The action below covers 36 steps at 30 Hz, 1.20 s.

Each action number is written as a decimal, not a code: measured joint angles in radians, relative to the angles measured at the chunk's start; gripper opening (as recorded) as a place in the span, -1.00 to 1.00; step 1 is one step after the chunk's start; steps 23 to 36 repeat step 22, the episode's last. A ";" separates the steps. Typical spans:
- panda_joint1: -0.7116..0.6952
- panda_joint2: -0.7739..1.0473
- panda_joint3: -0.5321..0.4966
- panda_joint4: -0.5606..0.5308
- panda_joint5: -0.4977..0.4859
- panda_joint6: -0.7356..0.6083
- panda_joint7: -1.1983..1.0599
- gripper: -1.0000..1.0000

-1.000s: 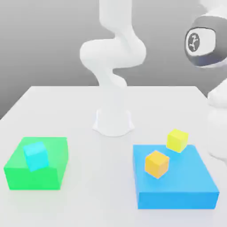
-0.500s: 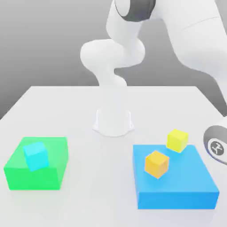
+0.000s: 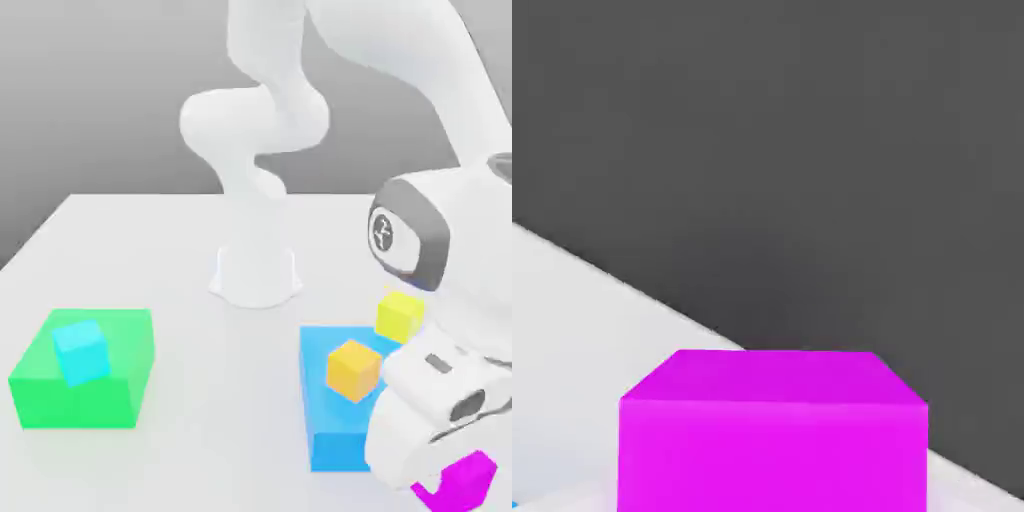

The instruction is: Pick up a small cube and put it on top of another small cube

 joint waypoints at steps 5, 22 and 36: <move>-0.122 -0.168 -0.116 -0.132 0.016 -0.032 0.040 -1.00; -0.457 -0.413 -0.331 -0.474 0.034 0.065 0.137 1.00; -0.457 -0.413 -0.331 -0.474 0.034 0.065 0.137 1.00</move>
